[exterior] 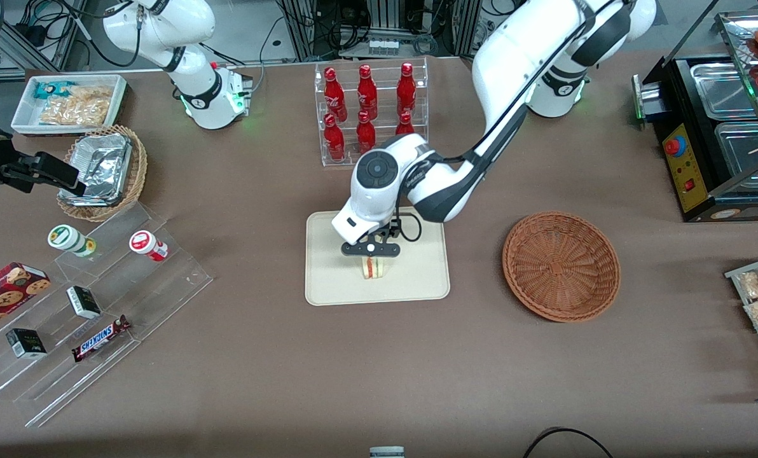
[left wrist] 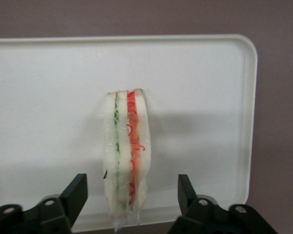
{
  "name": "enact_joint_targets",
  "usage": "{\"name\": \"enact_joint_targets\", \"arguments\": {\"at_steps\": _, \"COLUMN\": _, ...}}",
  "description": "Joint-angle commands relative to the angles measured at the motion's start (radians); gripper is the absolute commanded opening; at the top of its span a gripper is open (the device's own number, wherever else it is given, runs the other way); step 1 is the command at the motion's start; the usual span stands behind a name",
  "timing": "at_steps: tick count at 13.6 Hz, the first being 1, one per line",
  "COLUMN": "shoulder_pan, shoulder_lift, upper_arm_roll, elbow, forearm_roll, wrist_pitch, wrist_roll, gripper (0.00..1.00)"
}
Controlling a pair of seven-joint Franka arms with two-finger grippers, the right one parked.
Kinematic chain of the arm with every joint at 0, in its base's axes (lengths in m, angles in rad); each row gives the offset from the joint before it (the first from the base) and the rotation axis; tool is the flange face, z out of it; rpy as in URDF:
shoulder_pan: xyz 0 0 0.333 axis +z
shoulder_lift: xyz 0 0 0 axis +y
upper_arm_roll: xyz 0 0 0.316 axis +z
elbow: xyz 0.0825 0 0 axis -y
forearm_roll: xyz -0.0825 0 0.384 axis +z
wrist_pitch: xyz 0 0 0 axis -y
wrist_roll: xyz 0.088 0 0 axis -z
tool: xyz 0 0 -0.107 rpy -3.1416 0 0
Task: Place sandwich from basket to tray
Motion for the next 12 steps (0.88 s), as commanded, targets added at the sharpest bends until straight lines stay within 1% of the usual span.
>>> {"name": "enact_joint_targets", "arguments": {"at_steps": 1, "shoulder_pan": 0.051, "shoulder_lift": -0.174, "upper_arm_roll": 0.006, "elbow": -0.039, "forearm_roll": 0.004, "wrist_pitch": -0.15, "wrist_roll": -0.07, "gripper": 1.0}}
{"name": "enact_joint_targets", "arguments": {"at_steps": 2, "shoulder_pan": 0.081, "shoulder_lift": -0.234, "upper_arm_roll": 0.006, "elbow": -0.048, "forearm_roll": -0.004, "wrist_pitch": -0.214, "wrist_roll": -0.07, "gripper": 1.0}}
{"name": "enact_joint_targets", "arguments": {"at_steps": 4, "shoulder_pan": 0.162, "shoulder_lift": -0.346, "upper_arm_roll": 0.006, "elbow": -0.056, "forearm_roll": -0.067, "wrist_pitch": -0.335, "wrist_roll": -0.056, "gripper": 1.0}}
{"name": "enact_joint_targets", "arguments": {"at_steps": 6, "shoulder_pan": 0.253, "shoulder_lift": -0.44, "upper_arm_roll": 0.006, "elbow": -0.056, "forearm_roll": -0.078, "wrist_pitch": -0.467, "wrist_roll": -0.032, "gripper": 1.0}}
{"name": "enact_joint_targets", "arguments": {"at_steps": 8, "shoulder_pan": 0.356, "shoulder_lift": -0.521, "upper_arm_roll": 0.006, "elbow": -0.056, "forearm_roll": -0.078, "wrist_pitch": -0.575, "wrist_roll": 0.054, "gripper": 1.0}}
{"name": "enact_joint_targets", "arguments": {"at_steps": 11, "shoulder_pan": 0.469, "shoulder_lift": -0.615, "upper_arm_roll": 0.006, "elbow": -0.059, "forearm_roll": -0.079, "wrist_pitch": -0.736, "wrist_roll": 0.235, "gripper": 1.0}}
{"name": "enact_joint_targets", "arguments": {"at_steps": 12, "shoulder_pan": 0.511, "shoulder_lift": -0.641, "upper_arm_roll": 0.006, "elbow": -0.059, "forearm_roll": -0.081, "wrist_pitch": -0.765, "wrist_roll": 0.299, "gripper": 1.0}}
